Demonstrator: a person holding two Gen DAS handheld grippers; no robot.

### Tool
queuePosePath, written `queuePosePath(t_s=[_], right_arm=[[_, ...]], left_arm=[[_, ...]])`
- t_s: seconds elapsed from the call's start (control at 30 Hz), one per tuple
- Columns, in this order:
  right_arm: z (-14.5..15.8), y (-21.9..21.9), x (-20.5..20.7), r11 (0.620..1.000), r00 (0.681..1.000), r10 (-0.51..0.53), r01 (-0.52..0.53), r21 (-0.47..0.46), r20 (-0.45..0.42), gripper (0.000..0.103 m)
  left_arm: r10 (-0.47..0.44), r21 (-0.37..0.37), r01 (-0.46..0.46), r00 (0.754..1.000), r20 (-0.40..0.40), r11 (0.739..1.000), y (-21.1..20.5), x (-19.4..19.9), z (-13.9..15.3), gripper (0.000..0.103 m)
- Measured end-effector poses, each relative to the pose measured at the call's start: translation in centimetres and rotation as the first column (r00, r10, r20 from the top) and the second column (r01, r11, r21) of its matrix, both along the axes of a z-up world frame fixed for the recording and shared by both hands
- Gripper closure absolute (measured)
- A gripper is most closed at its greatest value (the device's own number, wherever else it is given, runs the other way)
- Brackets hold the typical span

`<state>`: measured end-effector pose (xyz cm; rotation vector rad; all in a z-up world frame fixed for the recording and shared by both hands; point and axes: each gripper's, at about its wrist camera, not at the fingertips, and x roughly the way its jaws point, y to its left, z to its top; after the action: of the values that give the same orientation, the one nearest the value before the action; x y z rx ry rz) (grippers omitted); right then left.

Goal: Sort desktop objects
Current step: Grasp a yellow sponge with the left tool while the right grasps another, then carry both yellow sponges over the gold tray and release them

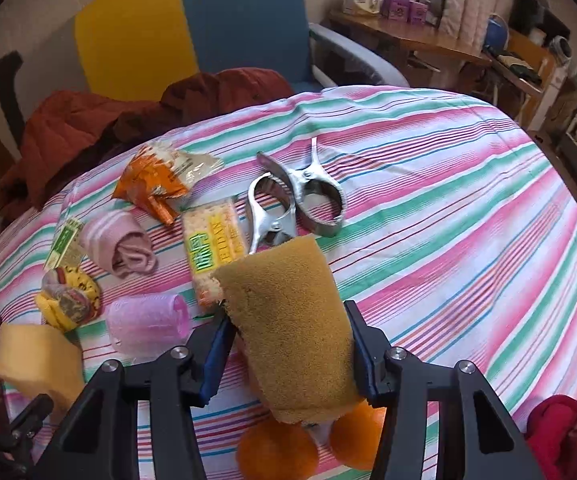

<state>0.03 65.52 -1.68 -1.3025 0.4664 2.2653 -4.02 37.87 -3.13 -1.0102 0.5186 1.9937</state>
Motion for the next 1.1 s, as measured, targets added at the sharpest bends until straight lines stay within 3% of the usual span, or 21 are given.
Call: queuePosePath(t_s=[0.1, 0.17, 0.2, 0.3, 0.37, 0.47, 0.7, 0.87, 1.0, 1.1], right_arm=[[0.7, 1.1, 0.8, 0.998, 0.997, -0.059, 0.059, -0.007, -0.040, 0.050], [1.0, 1.6, 1.3, 0.996, 0.994, -0.090, 0.089, -0.014, -0.065, 0.050], [1.3, 1.8, 1.6, 0.995, 0.991, -0.102, 0.101, -0.020, -0.084, 0.050], [2.1, 1.9, 1.9, 0.994, 0.985, -0.111, 0.108, -0.029, -0.133, 0.050], [2.5, 1.8, 2.0, 0.994, 0.980, -0.105, 0.100, -0.038, -0.167, 0.050], [3.1, 1.3, 1.5, 0.997, 0.972, -0.068, 0.056, -0.059, -0.227, 0.050], [4.1, -1.8, 0.0, 0.985, 0.938, 0.109, -0.146, -0.091, -0.328, 0.050], [3.5, -5.1, -1.5, 0.928, 0.899, 0.277, -0.341, -0.148, -0.339, 0.050], [2.6, -9.4, -2.6, 0.863, 0.852, 0.463, -0.496, -0.095, -0.243, 0.050], [1.6, -12.2, -3.0, 0.798, 0.798, 0.574, -0.595, -0.094, -0.182, 0.049]], left_arm=[[0.023, 0.023, -0.024, 1.000, 0.015, 0.999, -0.3, -0.1, -0.1, 0.021], [0.059, 0.033, -0.060, 0.998, 0.018, 0.998, -0.8, -0.1, -0.1, 0.029], [0.070, 0.047, -0.072, 0.996, 0.051, 0.996, -1.1, -0.3, -0.3, 0.030], [0.096, 0.075, -0.105, 0.989, 0.116, 0.992, -1.9, -0.6, -0.6, 0.036], [0.093, 0.075, -0.101, 0.990, 0.107, 0.992, -2.3, -0.2, -0.6, 0.040], [0.094, 0.080, -0.102, 0.990, 0.104, 0.992, -3.0, 0.4, -0.6, 0.043], [0.146, 0.139, -0.175, 0.969, 0.198, 0.975, -6.2, 0.3, -0.8, 0.050], [0.180, 0.153, -0.224, 0.949, 0.258, 0.963, -8.4, 1.4, -1.3, 0.059], [0.200, 0.167, -0.256, 0.935, 0.295, 0.952, -10.3, 2.9, -1.6, 0.062], [0.207, 0.175, -0.267, 0.931, 0.299, 0.948, -11.5, 4.3, -1.5, 0.062]])
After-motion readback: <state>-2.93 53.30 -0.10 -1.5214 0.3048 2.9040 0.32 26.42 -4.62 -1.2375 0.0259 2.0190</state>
